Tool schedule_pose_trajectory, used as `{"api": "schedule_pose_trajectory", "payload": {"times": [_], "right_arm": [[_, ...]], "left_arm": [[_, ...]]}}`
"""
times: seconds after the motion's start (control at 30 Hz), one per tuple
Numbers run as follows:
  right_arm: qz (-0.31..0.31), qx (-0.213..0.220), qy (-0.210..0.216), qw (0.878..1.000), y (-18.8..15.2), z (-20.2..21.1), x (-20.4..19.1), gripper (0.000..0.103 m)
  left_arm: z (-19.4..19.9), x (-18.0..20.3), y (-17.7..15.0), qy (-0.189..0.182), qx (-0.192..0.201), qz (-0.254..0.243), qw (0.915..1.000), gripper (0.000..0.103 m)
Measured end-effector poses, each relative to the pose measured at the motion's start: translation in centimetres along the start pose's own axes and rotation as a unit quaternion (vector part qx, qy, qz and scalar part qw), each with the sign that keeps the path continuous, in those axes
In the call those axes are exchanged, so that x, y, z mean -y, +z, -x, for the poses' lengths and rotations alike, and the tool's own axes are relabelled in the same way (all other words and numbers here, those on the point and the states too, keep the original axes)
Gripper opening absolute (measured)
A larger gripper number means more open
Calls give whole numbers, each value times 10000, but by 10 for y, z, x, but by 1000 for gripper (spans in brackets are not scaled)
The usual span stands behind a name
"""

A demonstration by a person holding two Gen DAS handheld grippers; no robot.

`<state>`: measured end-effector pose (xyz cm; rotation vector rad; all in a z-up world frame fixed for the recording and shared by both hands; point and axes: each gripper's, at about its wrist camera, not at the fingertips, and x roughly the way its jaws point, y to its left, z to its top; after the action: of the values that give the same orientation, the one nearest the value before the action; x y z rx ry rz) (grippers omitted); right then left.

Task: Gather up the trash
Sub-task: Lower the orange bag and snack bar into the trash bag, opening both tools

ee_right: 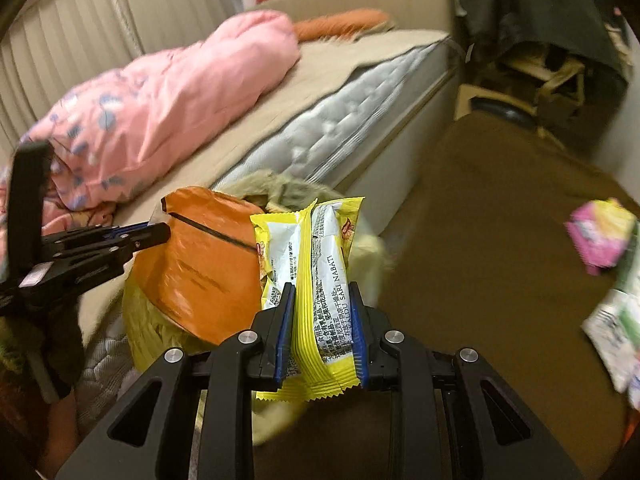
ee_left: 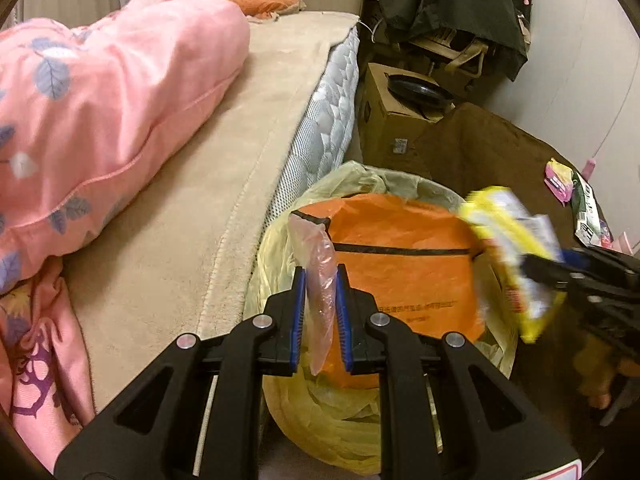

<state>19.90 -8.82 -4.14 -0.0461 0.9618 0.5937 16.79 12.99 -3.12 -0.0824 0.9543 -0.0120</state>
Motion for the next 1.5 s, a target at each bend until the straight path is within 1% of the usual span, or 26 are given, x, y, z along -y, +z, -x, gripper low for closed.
{"api": "schedule_pose_trajectory", "payload": {"times": [0.17, 0.33, 0.5, 0.63, 0.73, 0.77, 0.8, 0.83, 0.9, 0.97, 1.03, 1.1, 1.23, 1.33, 1.43, 1.5], "right_arm": [[136, -247, 98, 9996, 5, -29, -19, 24], [196, -436, 117, 9988, 3, -44, -20, 24], [146, -402, 162, 9990, 2, -44, -14, 24], [299, -352, 96, 9989, 2, -44, -16, 25], [362, -324, 156, 9987, 2, -42, -18, 25], [379, -310, 163, 9987, 2, -41, -18, 26], [392, -298, 157, 9987, 2, -41, -19, 29], [399, -284, 155, 9987, 3, -39, -19, 31], [378, -255, 173, 9988, 3, -36, -18, 34], [369, -193, 125, 9991, 3, -32, -18, 39], [381, -121, 92, 9992, 3, -26, -18, 40], [413, -28, 24, 9991, 3, -18, -17, 44], [393, 116, -65, 9991, 1, 0, -12, 44], [284, 283, -181, 9990, -4, 20, 0, 44], [130, 479, -300, 9983, -12, 43, 18, 44], [22, 594, -401, 9974, -18, 60, 31, 44]], "left_arm": [[-7, -5, -3, -314, -181, 105, 9993, 14], [-16, -13, -4, -499, -242, 222, 9982, 14], [-29, -11, -3, -617, -292, 243, 9974, 14], [-36, -7, 3, -645, -303, 230, 9972, 14], [-33, -11, 6, -762, -292, 337, 9961, 22], [-32, -12, 7, -803, -282, 377, 9957, 31], [-28, -14, 9, -842, -263, 428, 9952, 37], [-26, -15, 11, -845, -237, 454, 9951, 38], [-15, -16, 15, -750, -110, 487, 9959, 43], [-6, -16, 20, -604, 26, 505, 9969, 44], [5, -16, 24, -406, 170, 525, 9976, 44], [13, -16, 26, -316, 274, 540, 9977, 45], [27, -10, 29, -177, 461, 478, 9976, 45], [37, 9, 28, -95, 576, 273, 9979, 45], [45, 28, 28, -88, 666, 73, 9977, 45], [50, 48, 28, -96, 739, -121, 9971, 46]]}}
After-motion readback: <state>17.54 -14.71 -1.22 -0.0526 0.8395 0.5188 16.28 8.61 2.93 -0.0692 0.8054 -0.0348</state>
